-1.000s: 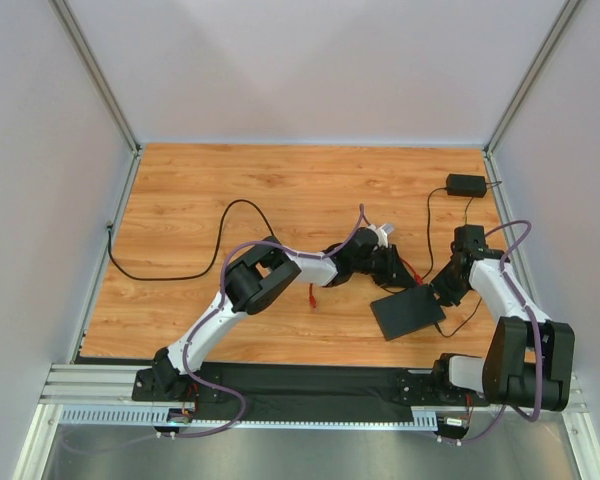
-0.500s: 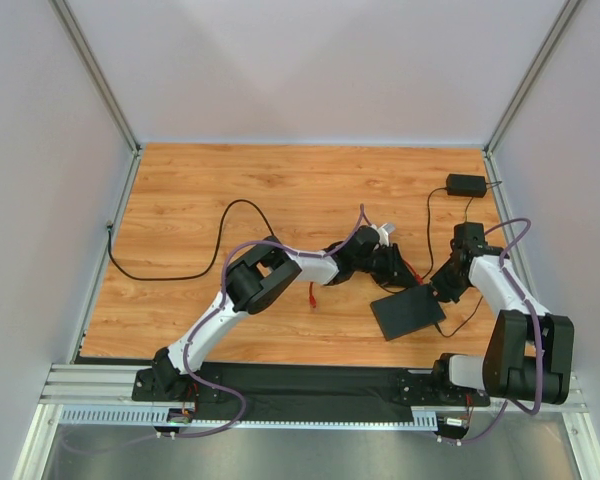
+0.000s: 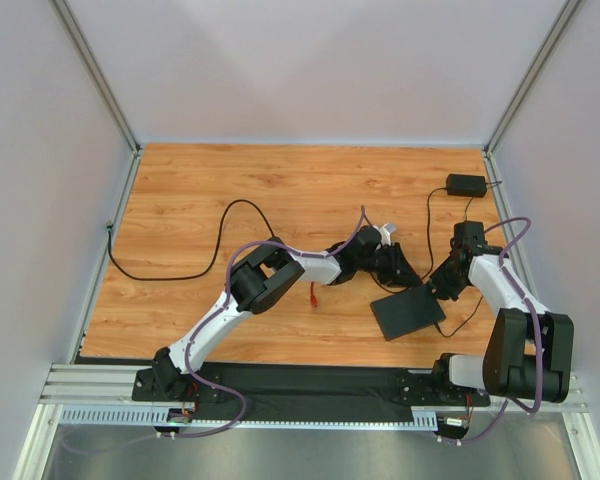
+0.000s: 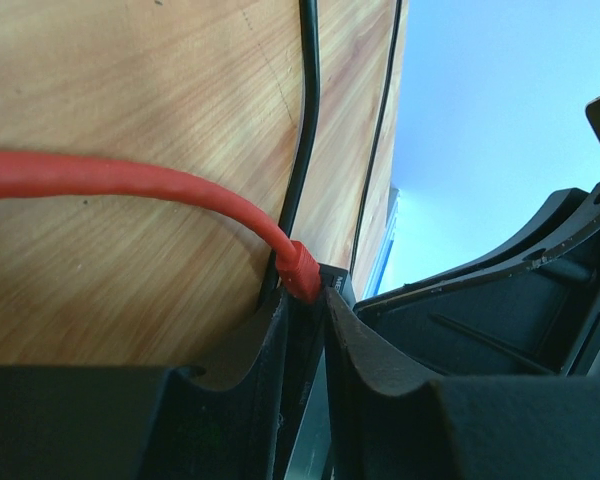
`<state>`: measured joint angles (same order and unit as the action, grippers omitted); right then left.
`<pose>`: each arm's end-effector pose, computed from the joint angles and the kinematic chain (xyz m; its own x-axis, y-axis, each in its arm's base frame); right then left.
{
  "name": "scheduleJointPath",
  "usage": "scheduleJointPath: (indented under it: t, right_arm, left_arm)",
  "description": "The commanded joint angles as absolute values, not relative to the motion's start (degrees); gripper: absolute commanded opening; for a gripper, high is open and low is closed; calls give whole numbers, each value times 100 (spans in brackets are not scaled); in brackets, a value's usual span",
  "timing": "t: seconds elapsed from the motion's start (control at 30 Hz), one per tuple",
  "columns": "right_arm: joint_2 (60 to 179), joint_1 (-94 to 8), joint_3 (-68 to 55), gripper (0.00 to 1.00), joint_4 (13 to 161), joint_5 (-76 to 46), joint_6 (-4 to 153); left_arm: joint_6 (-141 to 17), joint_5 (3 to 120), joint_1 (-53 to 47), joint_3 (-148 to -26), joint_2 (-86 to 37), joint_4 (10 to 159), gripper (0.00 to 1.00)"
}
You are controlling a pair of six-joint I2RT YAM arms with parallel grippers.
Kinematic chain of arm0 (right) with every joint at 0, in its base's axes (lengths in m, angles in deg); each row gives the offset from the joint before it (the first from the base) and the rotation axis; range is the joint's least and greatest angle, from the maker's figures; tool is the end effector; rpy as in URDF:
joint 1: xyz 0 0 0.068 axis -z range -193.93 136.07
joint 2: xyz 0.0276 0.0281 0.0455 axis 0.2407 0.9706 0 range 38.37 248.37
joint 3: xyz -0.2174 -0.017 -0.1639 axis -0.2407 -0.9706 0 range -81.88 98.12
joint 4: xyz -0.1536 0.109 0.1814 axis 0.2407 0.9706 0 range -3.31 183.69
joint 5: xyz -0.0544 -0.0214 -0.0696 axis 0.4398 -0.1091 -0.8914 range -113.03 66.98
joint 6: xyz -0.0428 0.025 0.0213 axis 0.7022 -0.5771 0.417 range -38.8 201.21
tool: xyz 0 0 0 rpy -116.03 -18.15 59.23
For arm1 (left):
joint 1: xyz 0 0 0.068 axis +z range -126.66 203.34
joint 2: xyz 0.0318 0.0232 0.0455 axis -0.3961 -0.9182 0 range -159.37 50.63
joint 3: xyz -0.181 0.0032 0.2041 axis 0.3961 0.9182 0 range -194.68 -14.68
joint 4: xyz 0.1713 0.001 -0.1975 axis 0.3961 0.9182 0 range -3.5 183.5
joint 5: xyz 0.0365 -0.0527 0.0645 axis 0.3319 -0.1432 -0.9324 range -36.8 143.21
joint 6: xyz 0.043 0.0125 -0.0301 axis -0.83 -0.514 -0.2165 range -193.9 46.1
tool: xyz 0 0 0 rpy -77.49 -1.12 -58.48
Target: Pull the plug from the switch port
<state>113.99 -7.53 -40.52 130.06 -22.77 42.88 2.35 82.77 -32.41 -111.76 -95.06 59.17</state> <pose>0.2128 -0.0236 0.1738 -0.6930 0.7017 -0.1653 0.6886 0.7122 0.1363 0.2911 -0.4586 0.0801 -0.9983 -0.0351 -0.0475 0.0339 0.3173 -0.9477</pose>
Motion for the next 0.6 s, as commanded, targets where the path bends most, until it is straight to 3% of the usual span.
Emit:
scheduleJointPath:
  t: [0.0,0.57]
  right_arm:
    - [11827,-769,-4497,19,12870,-2777,4324]
    - [11844,-778,-4497,18,12853,-2803,4350]
  left_arm:
    - [415,8203,-3256,-11365,-9703,6067,33]
    - [423,8098,-3256,-11611,-9896,6523,30]
